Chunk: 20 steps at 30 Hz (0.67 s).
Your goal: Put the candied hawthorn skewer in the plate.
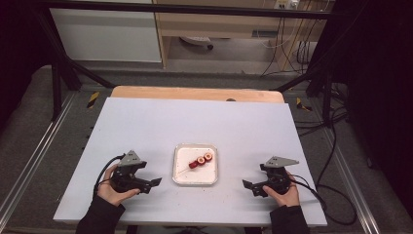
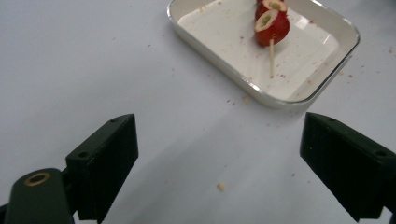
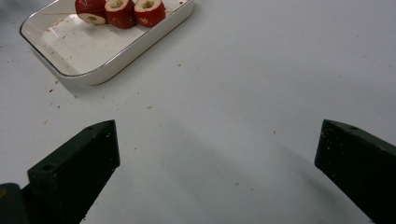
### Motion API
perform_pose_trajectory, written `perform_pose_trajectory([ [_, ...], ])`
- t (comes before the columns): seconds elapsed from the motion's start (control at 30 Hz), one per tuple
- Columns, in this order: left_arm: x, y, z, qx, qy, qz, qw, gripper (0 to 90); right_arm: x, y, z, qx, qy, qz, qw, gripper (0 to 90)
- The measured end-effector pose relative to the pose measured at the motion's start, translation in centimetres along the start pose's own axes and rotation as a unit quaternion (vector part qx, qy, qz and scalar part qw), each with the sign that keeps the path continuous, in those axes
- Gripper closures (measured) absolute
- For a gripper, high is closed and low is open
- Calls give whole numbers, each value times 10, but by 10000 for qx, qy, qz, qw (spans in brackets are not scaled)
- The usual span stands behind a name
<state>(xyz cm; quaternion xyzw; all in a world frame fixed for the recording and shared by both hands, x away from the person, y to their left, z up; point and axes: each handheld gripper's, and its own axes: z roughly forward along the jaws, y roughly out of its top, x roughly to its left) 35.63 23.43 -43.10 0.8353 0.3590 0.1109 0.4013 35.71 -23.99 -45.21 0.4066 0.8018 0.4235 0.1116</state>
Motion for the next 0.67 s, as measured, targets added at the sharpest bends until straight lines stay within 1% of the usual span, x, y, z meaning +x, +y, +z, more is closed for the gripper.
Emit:
perform_pose_trajectory([
  [0.17, 8, -17, -5, -146, -47, -61, 9999, 91, 0, -1, 1, 32, -11, -41, 10000, 5],
  [0.2, 9, -19, -6, -126, -30, -93, 9999, 91, 0, -1, 1, 52, -10, -44, 10000, 5],
  [0.23, 11, -21, -7, -147, -7, -85, 9999, 91, 0, -1, 1, 54, -13, -25, 10000, 5],
  [0.27, 12, -23, -8, -177, 4, -93, 9998, 91, 0, -1, 1, 52, -20, -56, 10000, 5],
  [0.43, 17, -32, -12, -170, -9, -154, 9997, 92, 0, -1, 1, 49, -15, -72, 10000, 5],
  [0.53, 18, -35, -13, -163, -6, -190, 9997, 97, 0, -2, 1, 70, -20, -44, 10000, 5],
  [0.67, 20, -35, -14, -196, -19, -214, 9996, 99, 0, -2, 0, 56, -17, -72, 10000, 5],
])
